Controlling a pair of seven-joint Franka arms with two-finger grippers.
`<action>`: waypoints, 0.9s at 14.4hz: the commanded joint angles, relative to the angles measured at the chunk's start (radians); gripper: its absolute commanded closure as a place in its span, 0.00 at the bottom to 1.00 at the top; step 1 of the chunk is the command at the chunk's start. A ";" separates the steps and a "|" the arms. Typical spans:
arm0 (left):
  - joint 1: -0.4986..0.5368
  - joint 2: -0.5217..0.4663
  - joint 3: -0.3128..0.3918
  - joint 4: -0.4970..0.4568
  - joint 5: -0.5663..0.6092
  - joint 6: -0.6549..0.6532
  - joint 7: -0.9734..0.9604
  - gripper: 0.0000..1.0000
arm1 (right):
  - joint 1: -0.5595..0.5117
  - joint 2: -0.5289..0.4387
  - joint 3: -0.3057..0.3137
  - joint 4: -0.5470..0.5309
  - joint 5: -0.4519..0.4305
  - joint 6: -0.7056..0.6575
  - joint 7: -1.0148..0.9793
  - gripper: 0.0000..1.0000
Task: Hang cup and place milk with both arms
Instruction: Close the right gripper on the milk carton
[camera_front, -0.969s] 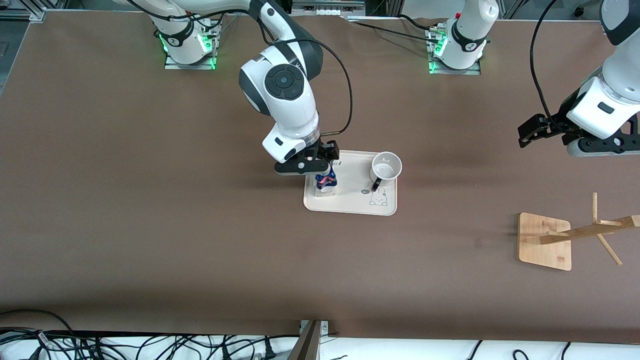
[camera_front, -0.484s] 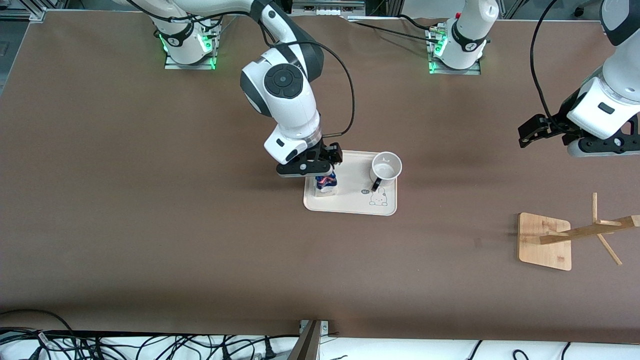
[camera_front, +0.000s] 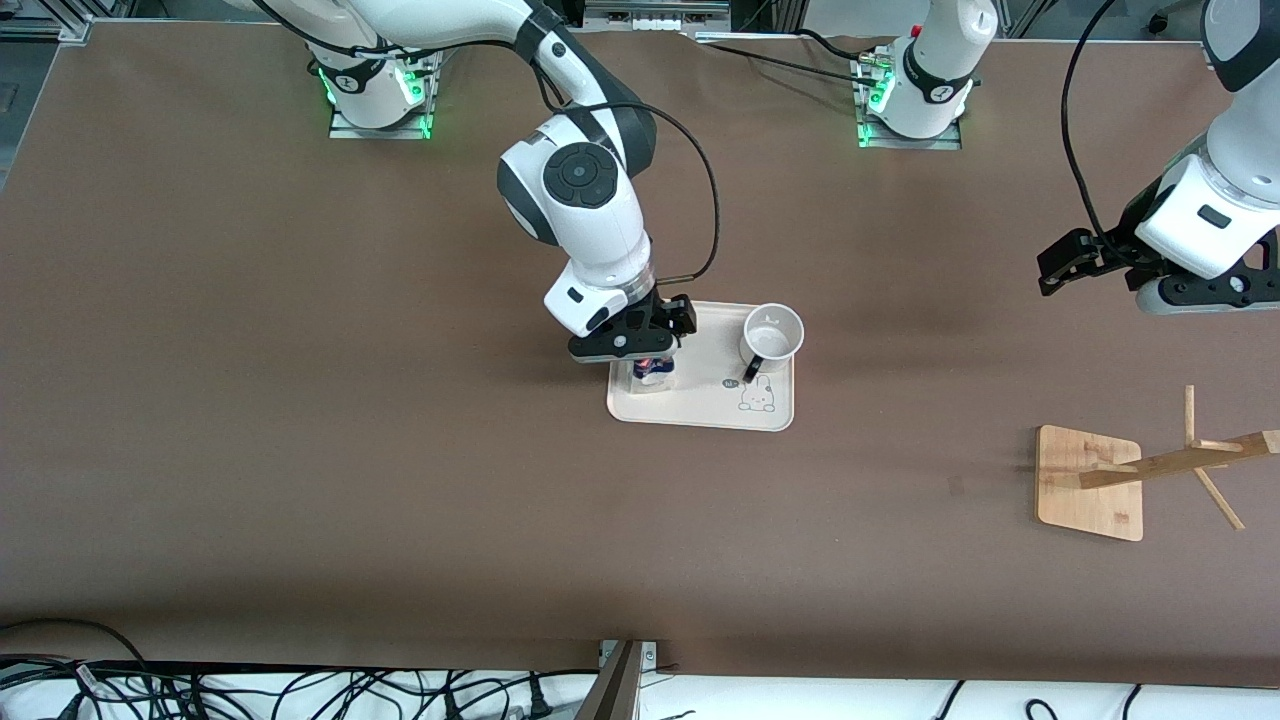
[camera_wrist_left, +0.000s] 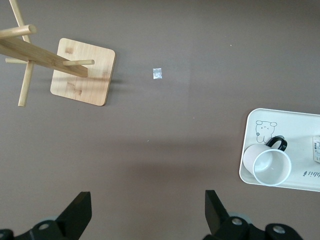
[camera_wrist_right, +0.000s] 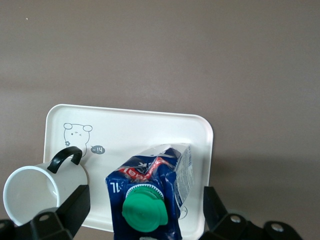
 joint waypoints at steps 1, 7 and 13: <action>0.007 0.012 0.000 0.027 -0.014 -0.016 0.021 0.00 | 0.011 0.007 -0.009 0.007 -0.006 0.006 0.011 0.00; 0.007 0.012 0.000 0.027 -0.016 -0.016 0.021 0.00 | 0.012 0.056 -0.009 0.007 -0.012 0.009 0.000 0.00; 0.006 0.012 0.000 0.027 -0.014 -0.018 0.022 0.00 | 0.026 0.062 -0.009 0.007 -0.014 0.014 -0.011 0.03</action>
